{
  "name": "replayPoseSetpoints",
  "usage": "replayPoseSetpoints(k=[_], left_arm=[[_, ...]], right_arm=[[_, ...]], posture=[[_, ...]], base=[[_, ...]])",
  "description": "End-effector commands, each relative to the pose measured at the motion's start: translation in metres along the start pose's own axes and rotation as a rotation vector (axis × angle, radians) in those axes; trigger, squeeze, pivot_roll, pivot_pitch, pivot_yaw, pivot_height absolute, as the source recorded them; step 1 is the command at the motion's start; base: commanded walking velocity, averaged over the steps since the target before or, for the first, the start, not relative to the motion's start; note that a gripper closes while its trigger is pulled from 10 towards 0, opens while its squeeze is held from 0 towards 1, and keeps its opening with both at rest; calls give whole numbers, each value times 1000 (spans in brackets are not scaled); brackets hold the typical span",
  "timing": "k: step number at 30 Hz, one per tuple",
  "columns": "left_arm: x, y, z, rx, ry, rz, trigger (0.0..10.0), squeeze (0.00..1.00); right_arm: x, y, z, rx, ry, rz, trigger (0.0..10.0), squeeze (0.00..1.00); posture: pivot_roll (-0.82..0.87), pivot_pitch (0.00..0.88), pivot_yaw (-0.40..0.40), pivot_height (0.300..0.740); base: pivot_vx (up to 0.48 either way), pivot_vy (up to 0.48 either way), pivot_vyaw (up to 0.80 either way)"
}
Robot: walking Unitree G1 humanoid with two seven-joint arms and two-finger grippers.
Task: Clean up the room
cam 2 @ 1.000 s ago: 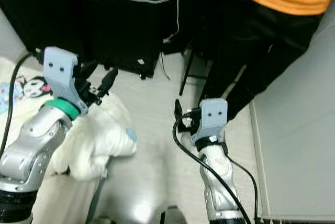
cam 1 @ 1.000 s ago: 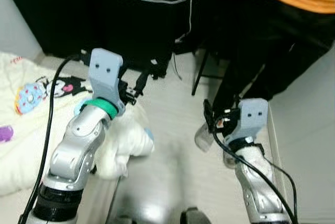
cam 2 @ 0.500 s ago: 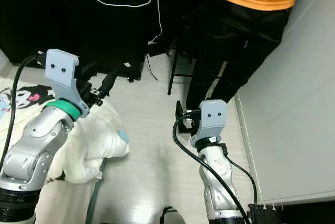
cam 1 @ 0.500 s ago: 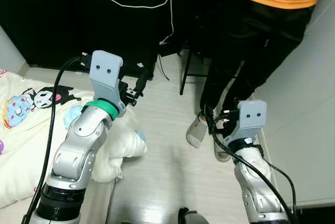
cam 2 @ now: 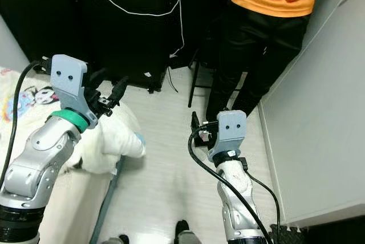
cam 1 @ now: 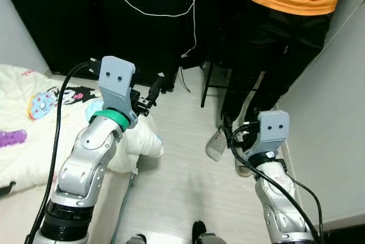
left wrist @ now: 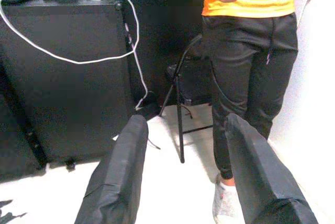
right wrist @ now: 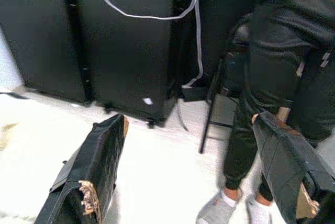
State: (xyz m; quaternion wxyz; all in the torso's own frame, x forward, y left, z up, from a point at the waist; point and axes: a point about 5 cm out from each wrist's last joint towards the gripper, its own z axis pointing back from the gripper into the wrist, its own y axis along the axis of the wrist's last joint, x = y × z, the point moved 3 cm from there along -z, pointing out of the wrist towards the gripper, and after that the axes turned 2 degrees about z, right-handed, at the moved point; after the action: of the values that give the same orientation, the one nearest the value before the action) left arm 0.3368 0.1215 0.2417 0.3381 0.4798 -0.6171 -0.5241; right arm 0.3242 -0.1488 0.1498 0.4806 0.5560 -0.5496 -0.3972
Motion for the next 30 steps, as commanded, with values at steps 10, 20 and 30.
replayPoseSetpoints(k=[10, 20, 30], left_arm=[[0, -5, 2, -14, 1, -4, 10000, 0], [-1, -5, 3, -14, 4, -5, 10000, 0], [-1, -7, 3, -16, 6, -4, 10000, 0]], right_arm=[[1, -8, 4, -28, -4, -10, 10000, 0], [-1, -7, 4, -23, 0, -21, 10000, 0], [-1, -9, 3, -28, -5, -14, 10000, 0]], posture=[[32, 166, -42, 726], [32, 166, -42, 726], [32, 166, -42, 726]], base=[[-289, 0, 0], [-287, 0, 0], [-286, 0, 0]])
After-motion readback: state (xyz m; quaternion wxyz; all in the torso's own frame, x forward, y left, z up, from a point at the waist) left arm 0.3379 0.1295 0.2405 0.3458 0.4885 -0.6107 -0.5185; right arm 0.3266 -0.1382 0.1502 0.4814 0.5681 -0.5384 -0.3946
